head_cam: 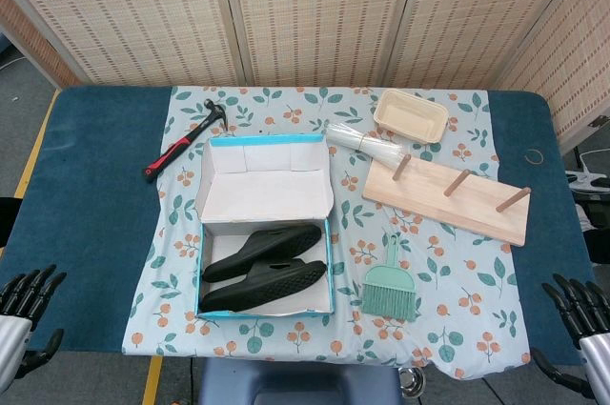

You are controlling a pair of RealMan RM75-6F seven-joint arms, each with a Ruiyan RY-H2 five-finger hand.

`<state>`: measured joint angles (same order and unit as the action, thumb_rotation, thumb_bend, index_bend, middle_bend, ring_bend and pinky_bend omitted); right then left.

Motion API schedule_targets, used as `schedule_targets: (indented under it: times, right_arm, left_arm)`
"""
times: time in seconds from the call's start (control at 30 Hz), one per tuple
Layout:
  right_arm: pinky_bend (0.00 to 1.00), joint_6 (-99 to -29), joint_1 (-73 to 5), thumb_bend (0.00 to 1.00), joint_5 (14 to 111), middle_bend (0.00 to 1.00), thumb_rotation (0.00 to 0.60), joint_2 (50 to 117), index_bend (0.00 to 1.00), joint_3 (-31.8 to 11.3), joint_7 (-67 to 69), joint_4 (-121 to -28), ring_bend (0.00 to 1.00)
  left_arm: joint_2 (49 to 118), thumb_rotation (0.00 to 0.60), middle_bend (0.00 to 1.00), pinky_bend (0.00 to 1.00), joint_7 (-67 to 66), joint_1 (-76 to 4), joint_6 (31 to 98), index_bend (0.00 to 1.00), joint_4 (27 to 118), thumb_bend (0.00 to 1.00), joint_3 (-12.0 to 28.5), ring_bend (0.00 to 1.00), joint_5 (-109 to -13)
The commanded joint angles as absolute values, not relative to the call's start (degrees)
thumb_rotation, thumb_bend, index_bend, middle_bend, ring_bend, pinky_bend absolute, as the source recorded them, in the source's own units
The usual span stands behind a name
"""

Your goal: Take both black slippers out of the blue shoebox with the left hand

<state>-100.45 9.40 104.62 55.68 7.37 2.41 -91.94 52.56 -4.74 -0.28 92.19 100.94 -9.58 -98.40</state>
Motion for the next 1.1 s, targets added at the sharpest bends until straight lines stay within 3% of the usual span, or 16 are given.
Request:
schedule_targets:
  times: [0.03, 0.17, 0.27, 0.4, 0.5, 0.67, 0.83, 1.1]
  right_arm:
    - [0.0, -100.3, 9.32, 0.22, 104.8, 0.0, 0.472, 55.76, 0.0, 7.37, 2.44, -91.91, 0.0]
    - [0.0, -98.84, 8.78, 0.22, 104.46, 0.0, 0.473, 56.25, 0.0, 7.08, 0.92, -92.26, 0.0]
    - [0.0, -96.55, 7.82, 0.22, 104.14, 0.0, 0.474, 56.39, 0.0, 7.05, -0.12, -92.83, 0.0]
    - [0.0, -94.71, 6.34, 0.22, 104.11, 0.0, 0.472, 56.46, 0.0, 6.66, 0.65, -93.08, 0.0]
    - [0.0, -93.59, 5.78, 0.22, 102.83, 0.0, 0.472, 56.68, 0.0, 6.18, 0.91, -92.96, 0.0]
    - [0.0, -93.35, 5.64, 0.22, 102.46, 0.0, 0.471, 56.28, 0.0, 6.24, 1.33, -93.17, 0.0]
    - [0.0, -95.63, 6.51, 0.22, 103.16, 0.0, 0.471, 55.69, 0.0, 6.49, 2.71, -92.82, 0.0]
    - [0.0, -96.43, 6.99, 0.22, 102.31, 0.0, 0.471, 55.17, 0.0, 6.44, 4.43, -92.28, 0.0]
  left_arm:
    - [51.59, 0.6, 0.0, 0.08, -1.52, -0.64, 90.42, 0.0, 102.63, 0.43, -11.18, 0.0, -100.5]
    - [52.13, 0.6, 0.0, 0.09, 3.0, -2.12, 89.0, 0.0, 104.53, 0.43, -12.55, 0.0, -106.25]
    - [53.46, 0.6, 0.0, 0.11, 3.83, -5.25, 84.4, 0.0, 108.15, 0.43, -11.48, 0.0, -106.59]
    - [56.08, 0.6, 0.08, 0.13, -4.4, -10.18, 75.5, 0.02, 114.69, 0.43, -6.19, 0.0, -98.21]
    - [59.68, 0.6, 0.07, 0.15, -8.99, -13.54, 69.48, 0.02, 118.57, 0.43, -3.27, 0.0, -91.76]
    - [68.48, 0.6, 0.0, 0.16, -19.52, -18.64, 61.87, 0.0, 116.67, 0.43, 0.01, 0.0, -83.43]
    - [75.13, 0.6, 0.0, 0.15, -27.27, -21.2, 61.87, 0.0, 113.87, 0.43, 2.8, 0.0, -79.11]
    - [78.32, 0.6, 0.02, 0.19, -31.99, -22.99, 64.27, 0.0, 114.43, 0.43, 5.24, 0.01, -77.02]
